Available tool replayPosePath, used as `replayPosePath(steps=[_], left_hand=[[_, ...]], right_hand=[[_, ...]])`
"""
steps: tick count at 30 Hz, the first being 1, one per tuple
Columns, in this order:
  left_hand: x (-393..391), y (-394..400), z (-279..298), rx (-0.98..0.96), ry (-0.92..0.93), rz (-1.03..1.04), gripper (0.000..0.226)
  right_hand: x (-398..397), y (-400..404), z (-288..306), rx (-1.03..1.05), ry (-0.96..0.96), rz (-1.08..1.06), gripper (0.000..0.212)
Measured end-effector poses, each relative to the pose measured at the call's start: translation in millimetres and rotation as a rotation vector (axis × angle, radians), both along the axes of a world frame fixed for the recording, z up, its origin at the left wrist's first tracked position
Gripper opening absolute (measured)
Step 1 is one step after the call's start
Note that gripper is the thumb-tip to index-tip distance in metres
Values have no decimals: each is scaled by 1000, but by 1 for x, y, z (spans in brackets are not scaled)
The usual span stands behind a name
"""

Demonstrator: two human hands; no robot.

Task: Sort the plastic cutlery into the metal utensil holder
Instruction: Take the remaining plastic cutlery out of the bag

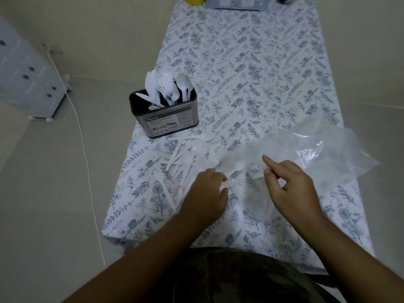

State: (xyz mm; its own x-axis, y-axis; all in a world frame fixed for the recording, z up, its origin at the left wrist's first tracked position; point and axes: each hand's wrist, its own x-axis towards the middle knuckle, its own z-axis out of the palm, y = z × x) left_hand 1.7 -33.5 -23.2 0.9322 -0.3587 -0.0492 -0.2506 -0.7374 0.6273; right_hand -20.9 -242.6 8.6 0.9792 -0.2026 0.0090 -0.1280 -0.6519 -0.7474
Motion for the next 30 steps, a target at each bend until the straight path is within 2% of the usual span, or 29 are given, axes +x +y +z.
replayPosePath(steps=[3,6,11,13,20,24,30], left_hand=[[5,-36,-17,-32,-28,-201,25],[18,-65,-38,10,-18,-225,18],[29,-73,-64,234,92,-257,25],[24,-72,-64,274,81,-232,24],[-8,-15,-29,165,175,36,5],[-25,35,-21,67,237,206,9],[-37,86,-26,25,213,438,14]], right_hand=[[-7,8,4,-6,-3,12,38],[-15,15,7,1,-1,35,39],[-20,18,8,-17,-9,63,38],[-20,16,7,-38,-12,73,38],[-17,6,-16,-123,-30,88,38],[-13,-1,-38,-248,16,177,34],[-14,-1,-63,-386,283,246,64]])
